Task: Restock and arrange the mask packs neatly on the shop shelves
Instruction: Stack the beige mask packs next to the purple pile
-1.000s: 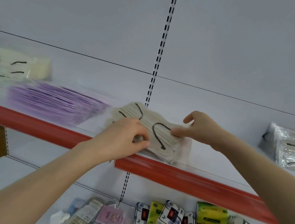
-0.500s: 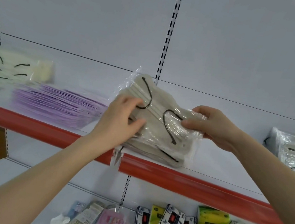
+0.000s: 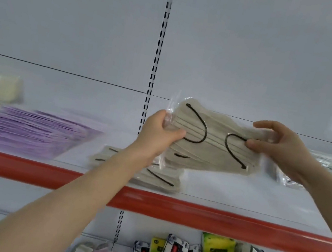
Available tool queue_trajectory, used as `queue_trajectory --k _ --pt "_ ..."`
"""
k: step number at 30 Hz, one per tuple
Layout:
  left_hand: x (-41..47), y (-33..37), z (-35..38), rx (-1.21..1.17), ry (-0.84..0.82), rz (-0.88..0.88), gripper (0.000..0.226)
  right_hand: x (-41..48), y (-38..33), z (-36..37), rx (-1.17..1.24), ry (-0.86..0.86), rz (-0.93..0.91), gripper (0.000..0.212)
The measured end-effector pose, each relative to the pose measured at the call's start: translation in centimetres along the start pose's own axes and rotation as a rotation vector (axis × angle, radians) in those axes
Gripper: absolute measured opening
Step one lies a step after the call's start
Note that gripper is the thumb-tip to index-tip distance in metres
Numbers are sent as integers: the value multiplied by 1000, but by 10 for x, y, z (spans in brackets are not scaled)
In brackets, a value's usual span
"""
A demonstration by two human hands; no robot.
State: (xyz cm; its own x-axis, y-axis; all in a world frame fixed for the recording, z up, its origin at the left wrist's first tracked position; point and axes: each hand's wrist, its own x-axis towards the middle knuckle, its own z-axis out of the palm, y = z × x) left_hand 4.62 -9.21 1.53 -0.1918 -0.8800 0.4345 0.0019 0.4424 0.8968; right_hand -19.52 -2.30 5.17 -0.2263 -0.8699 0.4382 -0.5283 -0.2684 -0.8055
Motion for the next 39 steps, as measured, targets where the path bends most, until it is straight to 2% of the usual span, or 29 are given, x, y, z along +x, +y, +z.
queue_trajectory --k 6,9,11,14,17,19,23,26,30,34,39 --pt "-10 -16 88 -88 -47 20 29 -20 48 -58 71 196 136 54" --pt "-11 -24 102 30 -106 -53 43 -27 73 -66 101 185 185 57" --pt "-9 -30 104 60 -144 -149 52 -29 88 -67 162 122 231 48" --pt "-7 -34 109 87 -132 -204 39 -29 96 -63 258 79 238 22" --pt "-6 -32 116 108 -41 -125 20 -22 93 -64 332 136 191 20" --pt "-8 -29 117 129 -26 -114 22 -16 93 -68 361 129 179 19" --pt "-9 -38 118 191 -121 -215 22 -19 112 -67 184 -4 306 23" --pt "-6 -39 120 235 -146 -237 13 -17 121 -68 166 -58 354 26" --pt "-1 -39 125 223 -115 -236 9 -10 125 -71 132 -42 344 24" --pt "8 -38 132 185 -60 -232 24 -4 127 -76 170 -46 333 21" --pt "27 -21 160 74 -6 -225 20 10 123 -102 215 101 259 17"
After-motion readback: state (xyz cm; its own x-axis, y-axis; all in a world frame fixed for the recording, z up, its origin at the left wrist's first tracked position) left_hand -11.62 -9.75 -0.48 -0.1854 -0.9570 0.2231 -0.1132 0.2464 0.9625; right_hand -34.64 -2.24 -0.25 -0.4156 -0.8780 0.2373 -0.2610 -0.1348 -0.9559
